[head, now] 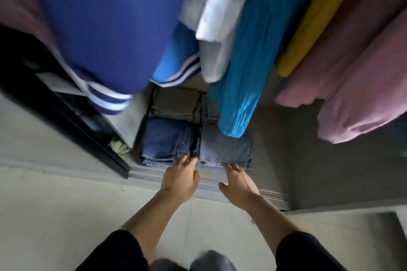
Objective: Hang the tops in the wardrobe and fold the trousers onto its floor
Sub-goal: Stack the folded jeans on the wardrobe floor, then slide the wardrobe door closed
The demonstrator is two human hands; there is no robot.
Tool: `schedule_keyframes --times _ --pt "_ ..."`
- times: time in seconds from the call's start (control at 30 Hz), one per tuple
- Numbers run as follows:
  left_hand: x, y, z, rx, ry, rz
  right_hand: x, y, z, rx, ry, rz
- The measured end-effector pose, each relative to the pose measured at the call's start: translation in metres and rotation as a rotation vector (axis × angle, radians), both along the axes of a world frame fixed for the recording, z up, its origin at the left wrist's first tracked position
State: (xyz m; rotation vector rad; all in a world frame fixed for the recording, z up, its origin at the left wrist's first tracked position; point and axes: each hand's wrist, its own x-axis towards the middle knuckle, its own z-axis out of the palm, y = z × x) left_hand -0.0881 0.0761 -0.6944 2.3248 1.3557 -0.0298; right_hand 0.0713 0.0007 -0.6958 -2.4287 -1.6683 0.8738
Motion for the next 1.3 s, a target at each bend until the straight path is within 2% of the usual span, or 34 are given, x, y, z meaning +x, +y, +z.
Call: schedule_keyframes --times 0.23,0.43,0.8,0.93,1.1,1.3 --pt "-0.088 -0.041 0.23 -0.07 -0.127 0.294 -0.088 -0.024 0.232 0.082 0.08 0.09" --pt "-0.157 -0.037 0.351 -0.024 -0.255 0.387 -0.152 -0.012 0.366 0.214 0.051 0.141" --pt "-0.241 0.05 0.476 0.212 -0.436 0.46 -0.23 0.082 0.517 0.489 -0.031 0.227" --pt "-0.25 0.072 0.502 0.236 -0.511 0.516 -0.249 0.114 0.562 0.565 -0.043 0.265" --pt "-0.25 0.095 0.531 0.271 -0.609 0.523 -0.274 0.148 0.621 0.762 -0.035 0.229" --pt "-0.256 0.109 0.544 0.213 -0.6 0.405 -0.298 0.177 0.671 0.886 0.016 0.17"
